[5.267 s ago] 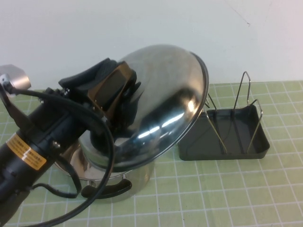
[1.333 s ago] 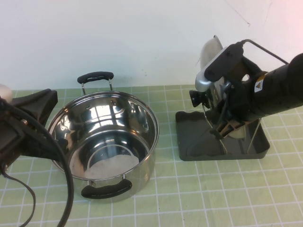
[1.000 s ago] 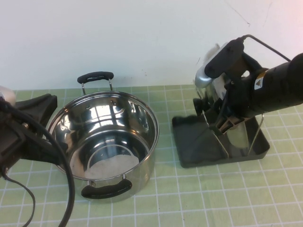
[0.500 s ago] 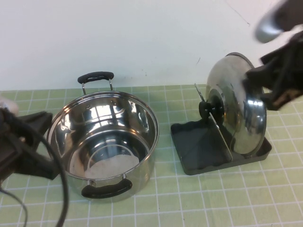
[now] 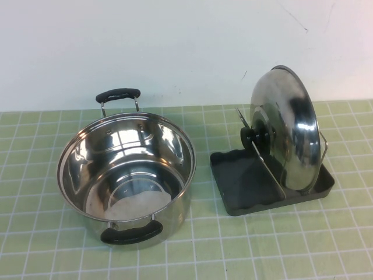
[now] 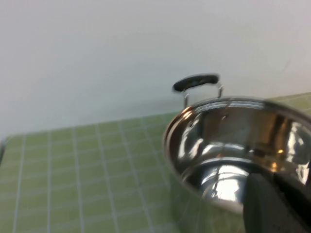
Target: Put pot lid on rack
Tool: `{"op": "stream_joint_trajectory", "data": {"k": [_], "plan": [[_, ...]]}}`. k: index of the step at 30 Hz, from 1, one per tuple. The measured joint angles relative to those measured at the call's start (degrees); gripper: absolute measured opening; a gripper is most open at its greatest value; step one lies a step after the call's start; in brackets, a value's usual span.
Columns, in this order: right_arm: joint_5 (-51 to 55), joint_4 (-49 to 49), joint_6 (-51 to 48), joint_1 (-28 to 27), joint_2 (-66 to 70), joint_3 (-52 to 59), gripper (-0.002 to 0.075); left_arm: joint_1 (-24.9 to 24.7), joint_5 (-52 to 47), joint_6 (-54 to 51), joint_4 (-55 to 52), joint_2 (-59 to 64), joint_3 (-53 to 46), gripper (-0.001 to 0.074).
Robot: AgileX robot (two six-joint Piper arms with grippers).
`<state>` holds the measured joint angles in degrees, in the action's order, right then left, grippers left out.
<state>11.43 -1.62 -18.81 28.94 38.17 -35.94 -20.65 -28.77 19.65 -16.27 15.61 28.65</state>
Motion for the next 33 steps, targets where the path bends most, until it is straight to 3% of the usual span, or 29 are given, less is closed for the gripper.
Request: {"op": "stream_joint_trajectory", "data": {"k": [8, 33], "plan": [[-0.92, -0.19, -0.10, 0.00, -8.54, 5.46, 0.0000, 0.00, -6.78, 3.10, -2.52, -16.06, -8.41, -0.0002], [-0.81, -0.33, 0.98, -0.20, -8.80, 6.26, -0.0001, 0.00, -7.75, 3.32, -1.00, -16.41, -9.73, -0.0002]]}}
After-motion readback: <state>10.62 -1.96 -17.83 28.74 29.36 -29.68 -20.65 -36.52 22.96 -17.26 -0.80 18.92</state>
